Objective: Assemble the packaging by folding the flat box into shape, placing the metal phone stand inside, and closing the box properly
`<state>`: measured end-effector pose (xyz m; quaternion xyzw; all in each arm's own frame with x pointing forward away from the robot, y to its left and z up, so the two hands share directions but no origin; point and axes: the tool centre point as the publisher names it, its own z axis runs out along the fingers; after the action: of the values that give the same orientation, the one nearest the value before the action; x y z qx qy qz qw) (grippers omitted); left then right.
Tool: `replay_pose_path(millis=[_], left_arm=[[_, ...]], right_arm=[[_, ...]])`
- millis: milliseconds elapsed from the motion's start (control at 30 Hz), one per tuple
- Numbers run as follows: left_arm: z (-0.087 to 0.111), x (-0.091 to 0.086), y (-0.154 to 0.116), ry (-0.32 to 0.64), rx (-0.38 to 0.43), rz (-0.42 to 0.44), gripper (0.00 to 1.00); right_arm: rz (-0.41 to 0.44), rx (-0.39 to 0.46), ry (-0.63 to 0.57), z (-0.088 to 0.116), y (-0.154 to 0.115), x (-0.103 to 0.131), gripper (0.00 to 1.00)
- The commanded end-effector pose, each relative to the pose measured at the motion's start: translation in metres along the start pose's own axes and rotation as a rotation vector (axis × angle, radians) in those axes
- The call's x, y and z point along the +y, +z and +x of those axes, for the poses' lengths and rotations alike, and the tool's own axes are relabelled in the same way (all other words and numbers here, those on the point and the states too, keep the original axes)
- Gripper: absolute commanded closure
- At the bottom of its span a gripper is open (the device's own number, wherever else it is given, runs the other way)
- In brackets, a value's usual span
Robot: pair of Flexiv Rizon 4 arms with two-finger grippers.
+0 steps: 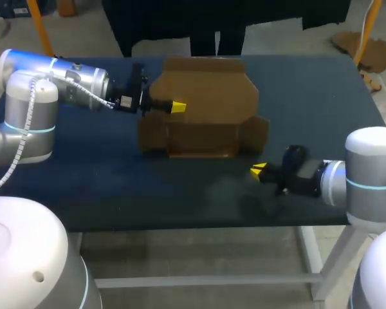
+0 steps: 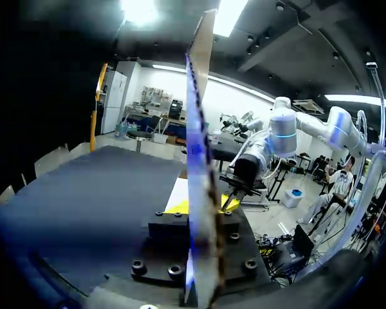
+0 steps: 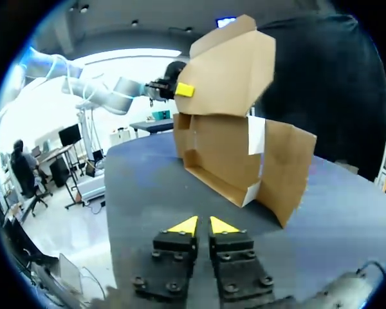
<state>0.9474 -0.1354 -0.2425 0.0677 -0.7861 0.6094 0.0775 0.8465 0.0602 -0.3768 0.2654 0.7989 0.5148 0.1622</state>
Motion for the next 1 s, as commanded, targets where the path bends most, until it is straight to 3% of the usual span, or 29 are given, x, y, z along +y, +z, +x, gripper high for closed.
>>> replay_pose_path(millis=[33,233,367,667,1000], left_arm=[[-0.001,0.004,0.000,0.000,0.000,-0.002,1.00],[-0.001,0.004,0.000,0.000,0.000,-0.002,1.00],[-0.001,0.004,0.000,0.000,0.000,-0.002,1.00],[-0.001,0.004,0.000,0.000,0.000,-0.002,1.00],[-0.001,0.004,0.000,0.000,0.000,-0.002,1.00]], right_arm=[[-0.021,0.031,-0.013,-0.005,-0.023,-0.005,0.82],[-0.019,0.017,-0.027,-0.012,-0.034,-0.007,0.58],[-0.017,-0.004,-0.049,-0.019,-0.041,-0.006,0.47],[-0.013,-0.052,-0.074,-0.046,-0.039,-0.003,0.36],[-0.034,-0.062,-0.081,-0.076,-0.026,0.001,0.38]])
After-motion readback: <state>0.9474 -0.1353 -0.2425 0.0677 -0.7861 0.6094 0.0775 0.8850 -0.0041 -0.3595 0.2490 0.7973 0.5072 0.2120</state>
